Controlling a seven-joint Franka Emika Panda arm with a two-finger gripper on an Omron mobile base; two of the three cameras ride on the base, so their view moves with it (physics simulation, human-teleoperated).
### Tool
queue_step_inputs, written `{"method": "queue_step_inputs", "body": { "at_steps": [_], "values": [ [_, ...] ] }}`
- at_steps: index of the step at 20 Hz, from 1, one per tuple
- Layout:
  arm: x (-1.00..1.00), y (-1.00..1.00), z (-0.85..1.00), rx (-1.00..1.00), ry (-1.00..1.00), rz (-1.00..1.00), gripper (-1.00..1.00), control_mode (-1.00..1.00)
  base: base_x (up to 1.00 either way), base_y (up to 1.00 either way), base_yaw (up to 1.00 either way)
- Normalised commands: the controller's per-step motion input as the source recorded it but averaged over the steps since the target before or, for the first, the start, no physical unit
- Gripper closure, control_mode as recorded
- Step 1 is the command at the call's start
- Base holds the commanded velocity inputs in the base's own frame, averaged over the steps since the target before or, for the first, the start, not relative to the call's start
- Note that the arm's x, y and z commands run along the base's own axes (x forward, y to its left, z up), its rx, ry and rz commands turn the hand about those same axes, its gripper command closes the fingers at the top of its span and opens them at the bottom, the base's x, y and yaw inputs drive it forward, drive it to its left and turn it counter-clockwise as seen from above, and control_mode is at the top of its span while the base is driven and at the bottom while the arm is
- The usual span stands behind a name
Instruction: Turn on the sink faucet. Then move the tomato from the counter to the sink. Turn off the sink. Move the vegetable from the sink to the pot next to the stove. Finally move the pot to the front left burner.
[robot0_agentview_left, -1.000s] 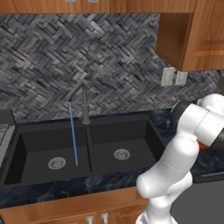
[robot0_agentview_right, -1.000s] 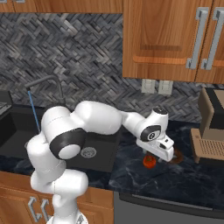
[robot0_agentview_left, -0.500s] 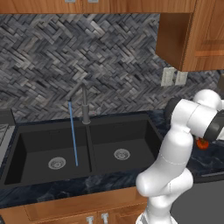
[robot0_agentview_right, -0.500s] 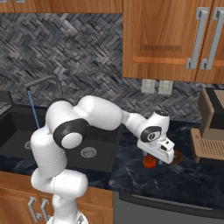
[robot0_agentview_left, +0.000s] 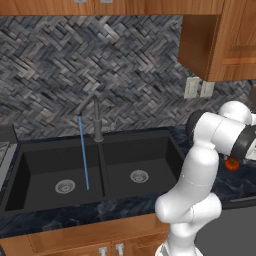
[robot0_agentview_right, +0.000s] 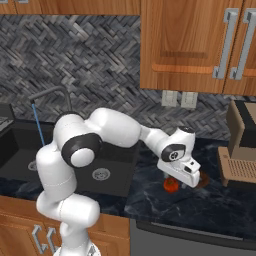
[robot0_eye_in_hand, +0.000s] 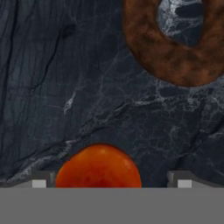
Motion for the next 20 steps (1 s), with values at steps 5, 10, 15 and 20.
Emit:
{"method": "queue_step_inputs", "body": {
  "at_steps": [5, 10, 15, 20],
  "values": [
    [-0.17, 0.0, 0.0, 0.0, -0.05, 0.0, -1.0, -1.0, 0.0, 0.0, 0.0],
    [-0.1, 0.02, 0.0, 0.0, -0.06, 0.0, -1.0, -1.0, 0.0, 0.0, 0.0],
    [-0.01, 0.04, 0.0, 0.0, -0.06, 0.0, -1.0, -1.0, 0.0, 0.0, 0.0],
    [-0.04, 0.04, 0.0, 0.0, -0.06, 0.0, -1.0, -1.0, 0.0, 0.0, 0.0]
  ]
}}
